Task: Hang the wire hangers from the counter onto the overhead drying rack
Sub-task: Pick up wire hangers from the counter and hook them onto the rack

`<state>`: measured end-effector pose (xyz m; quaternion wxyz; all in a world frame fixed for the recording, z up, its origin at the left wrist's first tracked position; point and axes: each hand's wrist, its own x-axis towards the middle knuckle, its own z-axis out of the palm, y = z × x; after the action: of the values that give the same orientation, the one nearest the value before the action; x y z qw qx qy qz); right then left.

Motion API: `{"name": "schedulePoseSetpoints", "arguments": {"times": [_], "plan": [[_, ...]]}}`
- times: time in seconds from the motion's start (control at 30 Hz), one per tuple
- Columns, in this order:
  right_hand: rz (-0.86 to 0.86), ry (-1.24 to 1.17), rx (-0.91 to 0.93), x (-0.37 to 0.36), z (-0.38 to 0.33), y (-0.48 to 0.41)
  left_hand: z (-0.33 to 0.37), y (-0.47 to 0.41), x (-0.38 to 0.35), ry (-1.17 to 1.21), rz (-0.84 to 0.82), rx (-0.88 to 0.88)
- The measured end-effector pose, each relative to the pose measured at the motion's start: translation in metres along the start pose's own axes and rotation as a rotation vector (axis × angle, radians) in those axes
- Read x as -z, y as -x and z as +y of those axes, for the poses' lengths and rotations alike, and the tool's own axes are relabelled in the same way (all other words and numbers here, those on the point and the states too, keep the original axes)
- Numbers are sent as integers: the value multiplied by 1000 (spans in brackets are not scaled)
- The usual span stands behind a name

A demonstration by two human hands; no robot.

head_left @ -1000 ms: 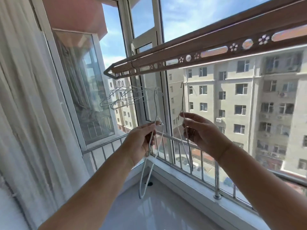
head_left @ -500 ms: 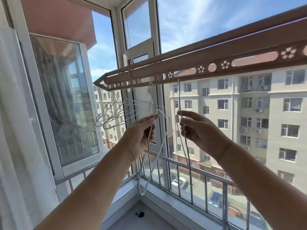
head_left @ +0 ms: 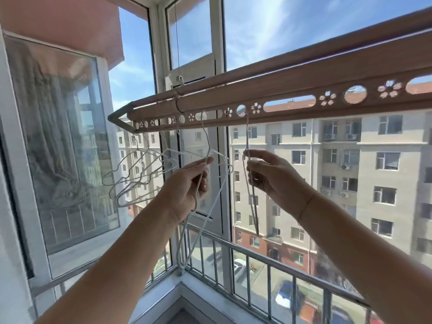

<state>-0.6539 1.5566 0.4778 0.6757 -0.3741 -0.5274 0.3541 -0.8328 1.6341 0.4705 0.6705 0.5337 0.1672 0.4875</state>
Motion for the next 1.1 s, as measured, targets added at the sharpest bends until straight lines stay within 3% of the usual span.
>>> {"name": "schedulePoseSetpoints", "arguments": {"times": [0.37, 0.7, 0.97, 1.1], "plan": [[103, 61, 15, -17, 22, -44, -4, -87, 30, -9, -128, 83], [272, 86, 3, -16, 38, -44, -24, -109, 47, 21, -245, 129], [394, 95, 2, -2, 58, -19, -61, -110, 86, -22, -143, 103], [506, 248, -33, 14, 82, 3, -90, -91, 111, -71, -80, 157]]}}
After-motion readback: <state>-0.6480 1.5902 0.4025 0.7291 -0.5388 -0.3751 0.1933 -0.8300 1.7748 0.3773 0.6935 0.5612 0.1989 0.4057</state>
